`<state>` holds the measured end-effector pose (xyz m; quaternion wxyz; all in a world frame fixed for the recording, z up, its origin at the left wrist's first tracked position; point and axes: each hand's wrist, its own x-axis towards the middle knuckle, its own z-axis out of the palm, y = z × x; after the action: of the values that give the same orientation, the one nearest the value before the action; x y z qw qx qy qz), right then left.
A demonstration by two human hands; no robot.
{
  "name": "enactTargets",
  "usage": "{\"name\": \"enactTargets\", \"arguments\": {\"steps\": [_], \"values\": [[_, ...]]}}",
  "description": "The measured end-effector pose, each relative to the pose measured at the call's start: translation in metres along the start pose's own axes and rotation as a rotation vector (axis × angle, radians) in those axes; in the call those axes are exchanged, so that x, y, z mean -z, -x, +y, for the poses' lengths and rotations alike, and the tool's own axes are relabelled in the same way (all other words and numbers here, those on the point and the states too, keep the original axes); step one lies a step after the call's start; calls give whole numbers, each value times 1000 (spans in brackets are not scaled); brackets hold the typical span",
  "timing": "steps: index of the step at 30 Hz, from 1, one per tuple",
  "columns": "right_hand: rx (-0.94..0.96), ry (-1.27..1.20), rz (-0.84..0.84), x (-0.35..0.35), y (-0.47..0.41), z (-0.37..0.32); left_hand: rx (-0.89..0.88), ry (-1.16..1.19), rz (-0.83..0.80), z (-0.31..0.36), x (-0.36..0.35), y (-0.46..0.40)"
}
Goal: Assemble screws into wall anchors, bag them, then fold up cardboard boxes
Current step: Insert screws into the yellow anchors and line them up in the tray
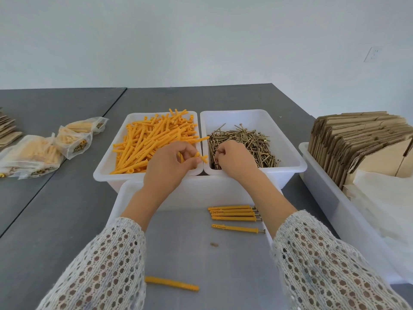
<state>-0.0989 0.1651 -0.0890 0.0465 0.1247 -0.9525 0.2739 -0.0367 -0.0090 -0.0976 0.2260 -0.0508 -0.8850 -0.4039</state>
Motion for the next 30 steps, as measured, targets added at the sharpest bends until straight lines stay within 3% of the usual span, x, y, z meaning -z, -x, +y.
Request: {"name": "enactTargets", "arguments": {"steps": [10,17,21,26,30], "values": [[7,-99,210,1,0,-1,-129,167,241,22,3,4],[58,-222,379,5,1,-4,-1,369,340,27,10,4],[-2,-471,479,9,2,-7,45,345,299,24,8,5],[-172,-752,439,12,1,-7,95,310,209,20,6,5],[-237,-934,253,18,-3,-6,102,294,119,19,5,5]]}}
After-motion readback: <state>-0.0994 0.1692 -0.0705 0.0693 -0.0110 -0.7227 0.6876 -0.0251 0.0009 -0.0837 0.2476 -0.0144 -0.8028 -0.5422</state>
